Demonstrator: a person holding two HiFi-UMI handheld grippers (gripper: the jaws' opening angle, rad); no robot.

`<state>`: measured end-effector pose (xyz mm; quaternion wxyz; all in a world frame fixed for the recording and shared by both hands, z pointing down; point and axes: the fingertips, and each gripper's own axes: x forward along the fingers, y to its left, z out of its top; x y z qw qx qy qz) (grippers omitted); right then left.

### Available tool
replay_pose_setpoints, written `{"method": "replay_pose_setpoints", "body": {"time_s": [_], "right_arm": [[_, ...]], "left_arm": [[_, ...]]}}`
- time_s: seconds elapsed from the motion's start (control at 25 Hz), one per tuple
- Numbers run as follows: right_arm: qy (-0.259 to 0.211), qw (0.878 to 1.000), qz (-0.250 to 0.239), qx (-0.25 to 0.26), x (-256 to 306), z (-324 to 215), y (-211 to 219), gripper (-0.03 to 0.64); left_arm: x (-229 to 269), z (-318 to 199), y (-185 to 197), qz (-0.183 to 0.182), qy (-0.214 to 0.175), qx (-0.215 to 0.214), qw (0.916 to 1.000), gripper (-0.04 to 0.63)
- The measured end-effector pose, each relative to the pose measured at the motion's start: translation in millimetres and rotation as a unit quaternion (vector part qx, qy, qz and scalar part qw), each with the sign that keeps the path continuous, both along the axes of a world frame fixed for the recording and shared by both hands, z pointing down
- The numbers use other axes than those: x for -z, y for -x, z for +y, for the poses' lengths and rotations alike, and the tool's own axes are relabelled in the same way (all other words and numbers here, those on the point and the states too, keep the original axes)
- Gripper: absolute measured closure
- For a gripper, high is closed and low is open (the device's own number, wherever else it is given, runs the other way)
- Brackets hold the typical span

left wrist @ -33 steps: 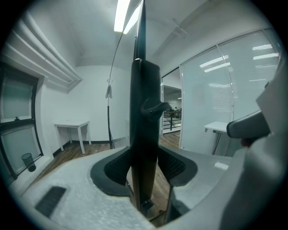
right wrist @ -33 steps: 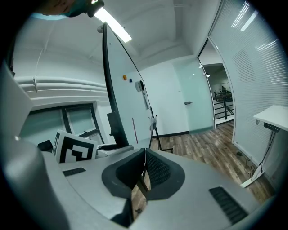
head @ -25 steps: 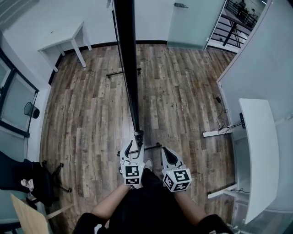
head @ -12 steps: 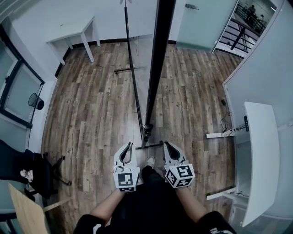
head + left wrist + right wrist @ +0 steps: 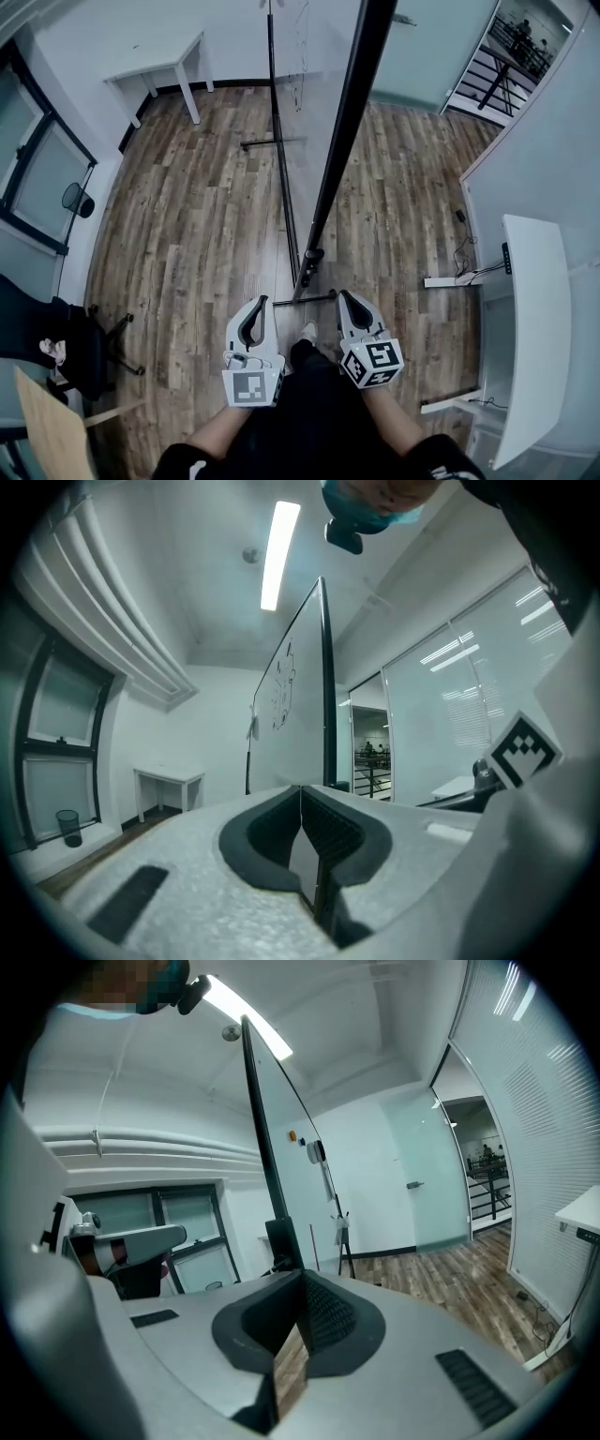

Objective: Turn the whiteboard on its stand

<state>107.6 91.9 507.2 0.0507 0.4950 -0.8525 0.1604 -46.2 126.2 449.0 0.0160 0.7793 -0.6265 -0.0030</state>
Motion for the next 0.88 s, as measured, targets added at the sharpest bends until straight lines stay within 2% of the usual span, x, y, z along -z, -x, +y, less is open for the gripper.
{"method": "replay_pose_setpoints", "body": {"time_s": [0.24,0.88], "right_arm": [[-0.008,1.000,-0.001,0.007,1.4,9.2,7.1,0.603],[-0.009,1.000,0.005,0.017,0.5,14.2,19.1,0.604]], "left_arm": [[-11.7,6.9,4.5,0.011,0.018,0.001,0.9998,0.575],[-14.3,6.0,16.2,0.024,0.019,0.006,0.9995,0.575]]}}
